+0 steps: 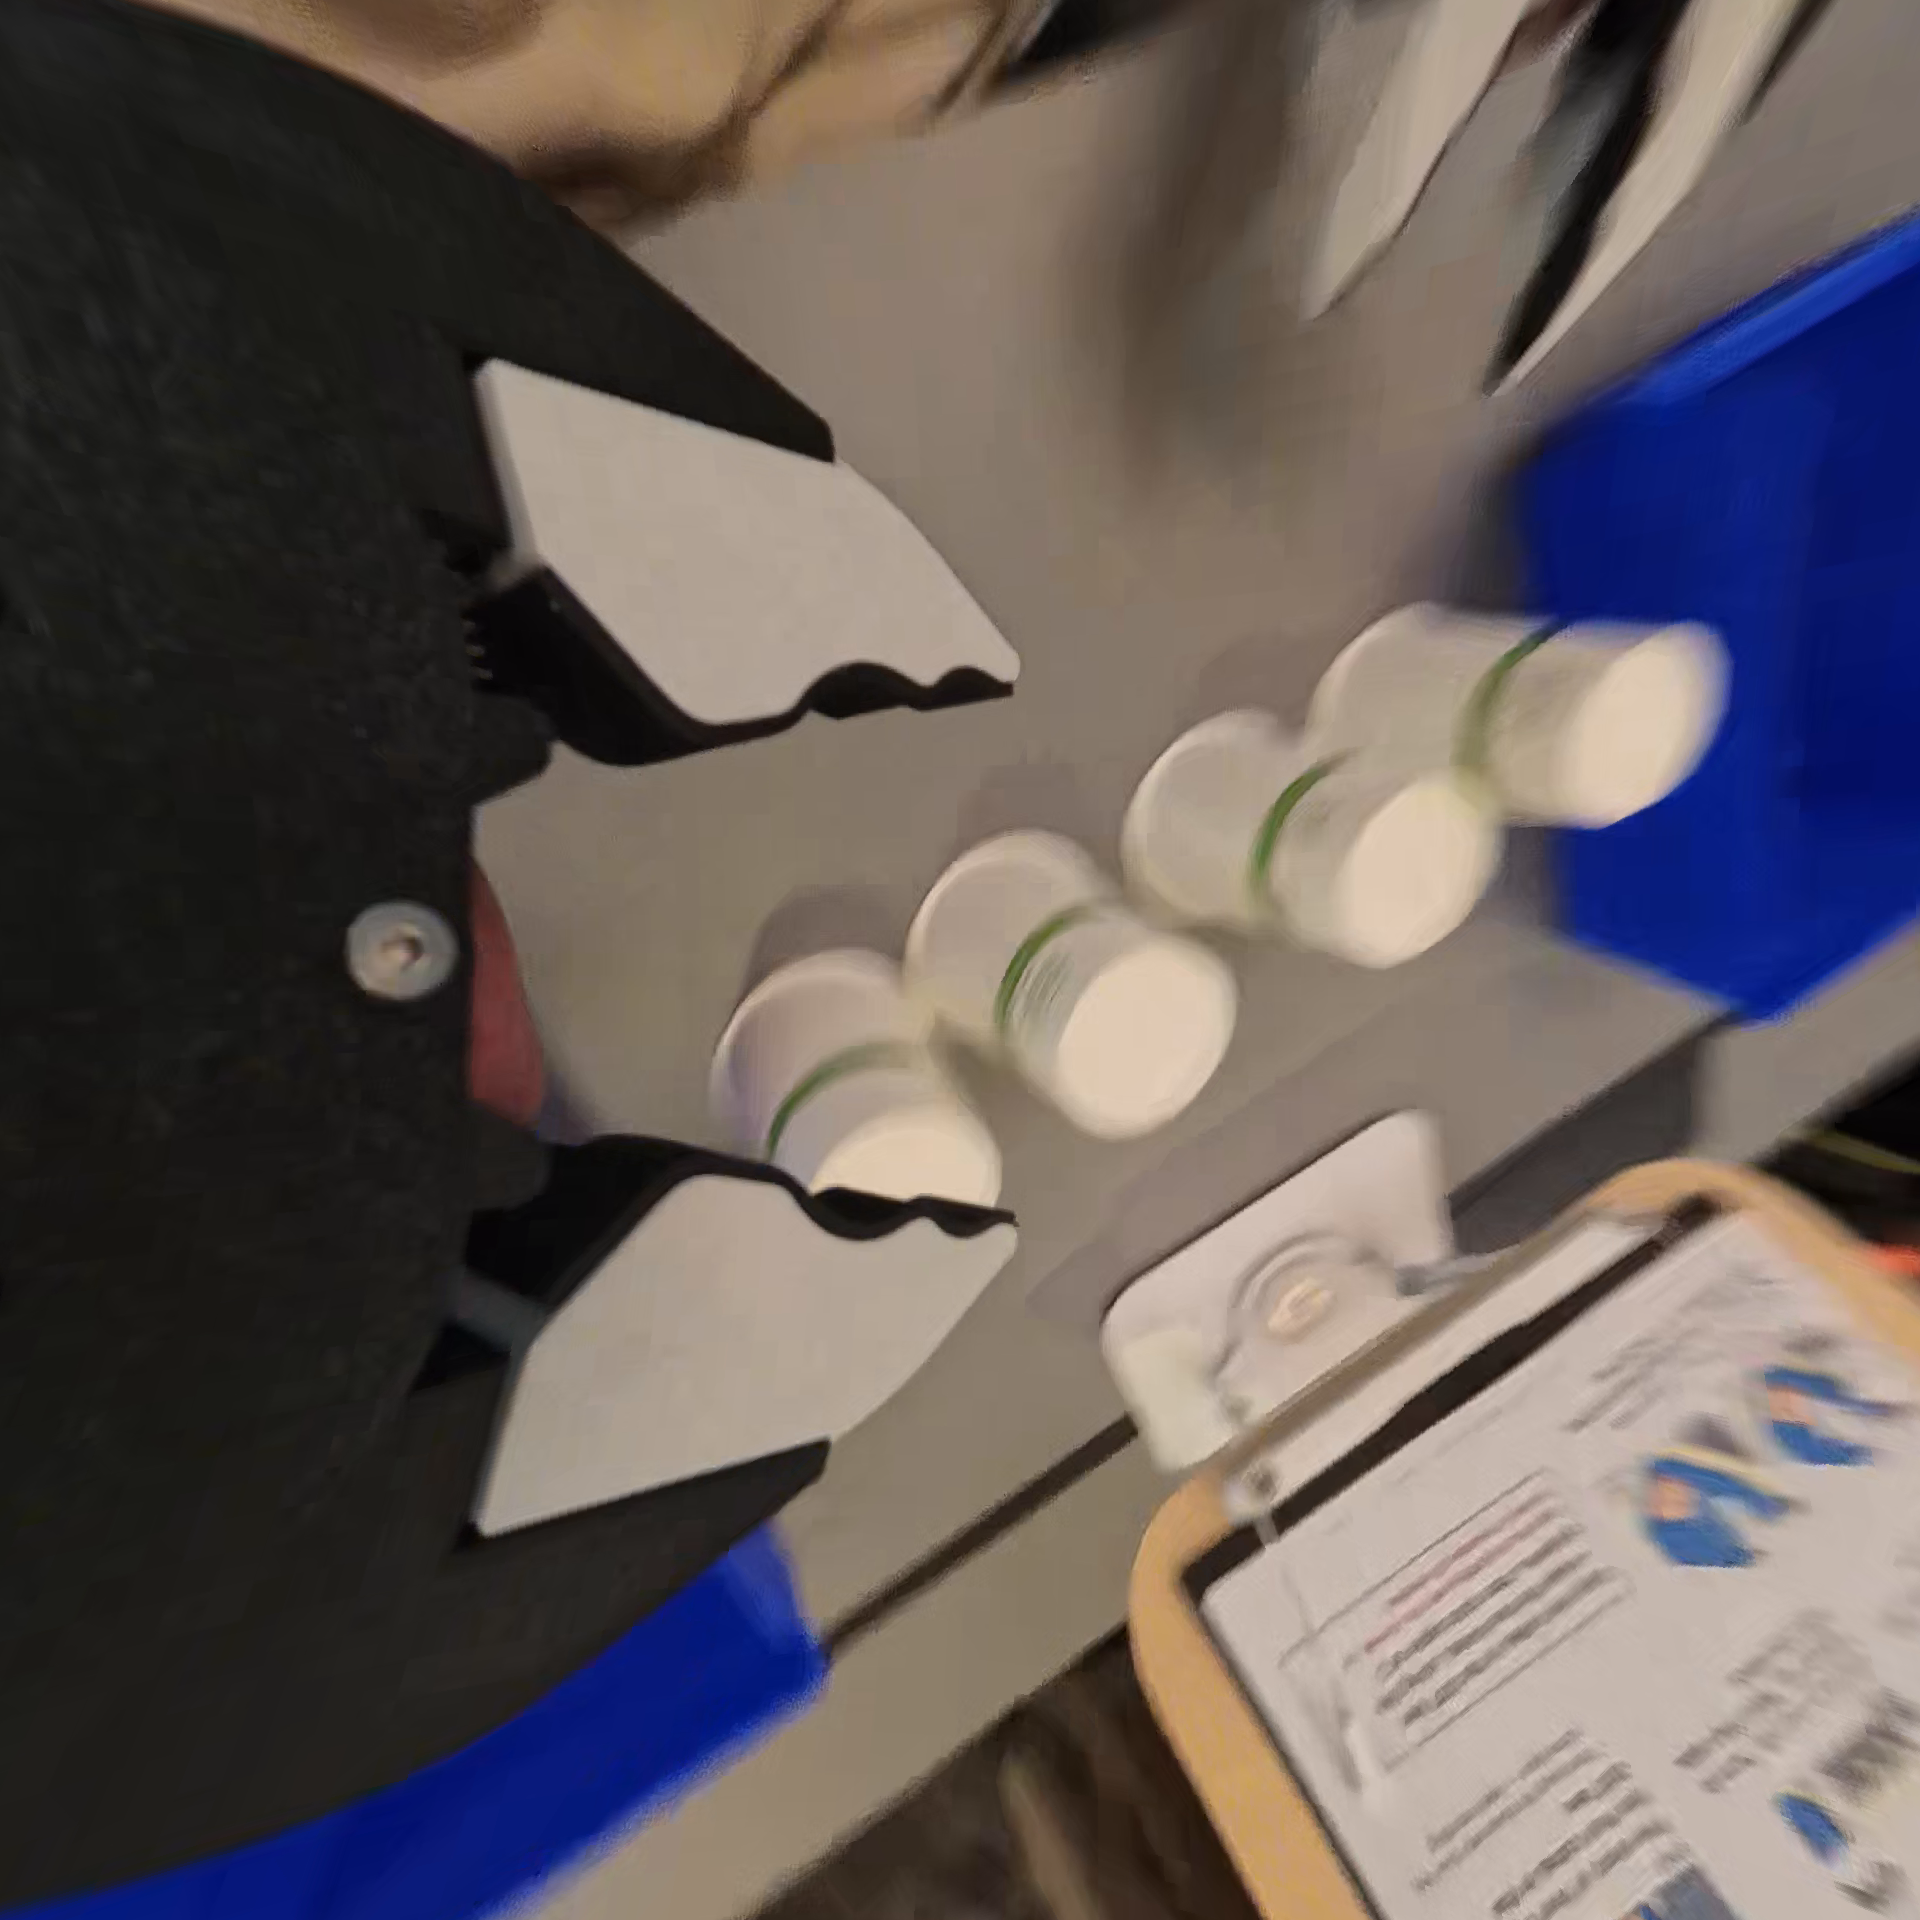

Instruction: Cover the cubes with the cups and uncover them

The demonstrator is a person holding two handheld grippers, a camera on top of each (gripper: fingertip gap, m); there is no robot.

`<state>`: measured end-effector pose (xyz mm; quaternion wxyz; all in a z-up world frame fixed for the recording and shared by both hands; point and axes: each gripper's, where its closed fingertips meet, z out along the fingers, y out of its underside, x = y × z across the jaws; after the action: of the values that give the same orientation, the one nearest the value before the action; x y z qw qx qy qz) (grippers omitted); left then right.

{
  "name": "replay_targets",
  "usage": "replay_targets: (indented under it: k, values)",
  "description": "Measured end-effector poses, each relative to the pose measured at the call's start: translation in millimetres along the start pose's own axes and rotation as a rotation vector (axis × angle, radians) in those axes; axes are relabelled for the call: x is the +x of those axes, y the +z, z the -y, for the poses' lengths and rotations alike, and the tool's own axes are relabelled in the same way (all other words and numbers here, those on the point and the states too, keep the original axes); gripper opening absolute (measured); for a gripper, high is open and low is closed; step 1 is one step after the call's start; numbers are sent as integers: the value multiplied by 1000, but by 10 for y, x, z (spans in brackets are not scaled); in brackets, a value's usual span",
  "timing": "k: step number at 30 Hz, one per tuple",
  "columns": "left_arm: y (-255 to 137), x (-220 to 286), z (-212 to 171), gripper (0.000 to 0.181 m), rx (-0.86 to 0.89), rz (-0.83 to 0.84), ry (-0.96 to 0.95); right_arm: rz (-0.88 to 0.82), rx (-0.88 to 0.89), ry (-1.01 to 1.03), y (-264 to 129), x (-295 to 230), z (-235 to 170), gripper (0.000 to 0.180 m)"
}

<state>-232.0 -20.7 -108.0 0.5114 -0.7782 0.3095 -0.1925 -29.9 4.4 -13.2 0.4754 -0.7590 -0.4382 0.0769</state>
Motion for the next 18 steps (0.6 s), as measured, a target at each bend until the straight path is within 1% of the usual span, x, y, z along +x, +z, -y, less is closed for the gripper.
replay_targets:
  k: [1, 2, 4, 7, 9, 10, 12, 15, 18]
  values:
    - [-8, -45, 19, 68, 13, 21, -18, 31, 125, 87, -40, -244, 37, 86]
    - [-18, -90, 37, 68, 27, 45, -34, 50, 227, 178, -45, -453, 28, 83]
    - [-42, -173, 70, 68, 56, 95, -63, 59, 334, 329, 44, -775, -116, 84]
    - [-76, -256, 45, 68, 84, 166, -113, -19, 416, 488, 189, -979, -359, 82]
    - [-103, -254, -8, 64, 103, 192, -145, -76, 412, 551, 189, -1022, -493, 83]
    - [-106, -243, -48, 64, 103, 201, -146, -87, 405, 563, 160, -1051, -518, 81]
    - [-114, -239, -118, 64, 102, 230, -139, -164, 396, 567, 119, -1025, -607, 78]
    - [-89, -206, -189, 63, 81, 236, -133, -194, 347, 547, 143, -1023, -707, 80]
    - [-86, -245, -203, 63, 84, 257, -114, -232, 357, 534, 97, -976, -740, 79]
